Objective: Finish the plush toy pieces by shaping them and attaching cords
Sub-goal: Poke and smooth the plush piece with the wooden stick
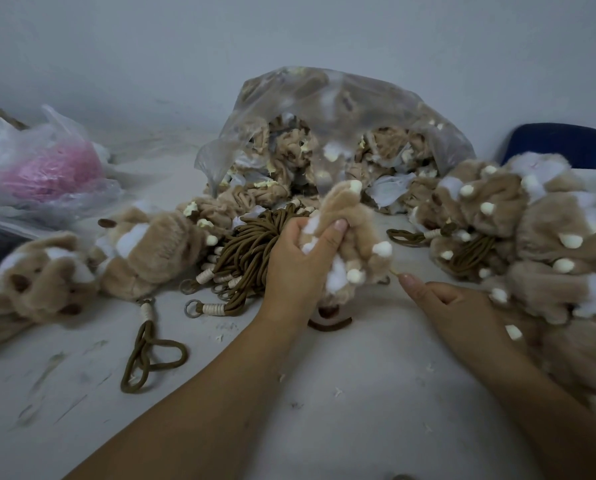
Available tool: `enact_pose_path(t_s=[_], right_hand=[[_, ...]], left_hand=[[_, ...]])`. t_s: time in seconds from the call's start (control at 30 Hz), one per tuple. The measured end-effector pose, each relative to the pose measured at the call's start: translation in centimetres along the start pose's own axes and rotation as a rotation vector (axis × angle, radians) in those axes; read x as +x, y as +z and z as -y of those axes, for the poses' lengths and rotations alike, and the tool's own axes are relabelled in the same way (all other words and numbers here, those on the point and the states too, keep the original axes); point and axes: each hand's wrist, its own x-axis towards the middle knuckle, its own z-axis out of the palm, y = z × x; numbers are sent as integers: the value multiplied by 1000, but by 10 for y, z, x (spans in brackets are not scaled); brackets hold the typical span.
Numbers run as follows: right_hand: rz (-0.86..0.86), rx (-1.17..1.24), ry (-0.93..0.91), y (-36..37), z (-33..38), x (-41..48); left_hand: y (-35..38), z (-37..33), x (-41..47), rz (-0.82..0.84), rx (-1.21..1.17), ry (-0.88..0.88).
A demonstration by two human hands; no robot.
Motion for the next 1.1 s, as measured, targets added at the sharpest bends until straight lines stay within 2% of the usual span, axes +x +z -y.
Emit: enact_pose_path(t_s=[0.17, 0.4, 0.6, 0.9, 1.1], right_hand=[[29, -7, -44, -3, 2, -3], [88, 123, -19, -1, 4, -5], [77, 142, 27, 8, 5, -4], [70, 35, 18, 0, 7, -3], [61, 42, -48, -7, 11, -6]], left_hand=[[-3, 2, 1, -4, 40, 9], [6, 2, -10, 130, -13, -9], [14, 5, -15, 193, 53, -36], [2, 1, -1, 21, -60, 44], [0, -3, 0, 129, -161, 33]])
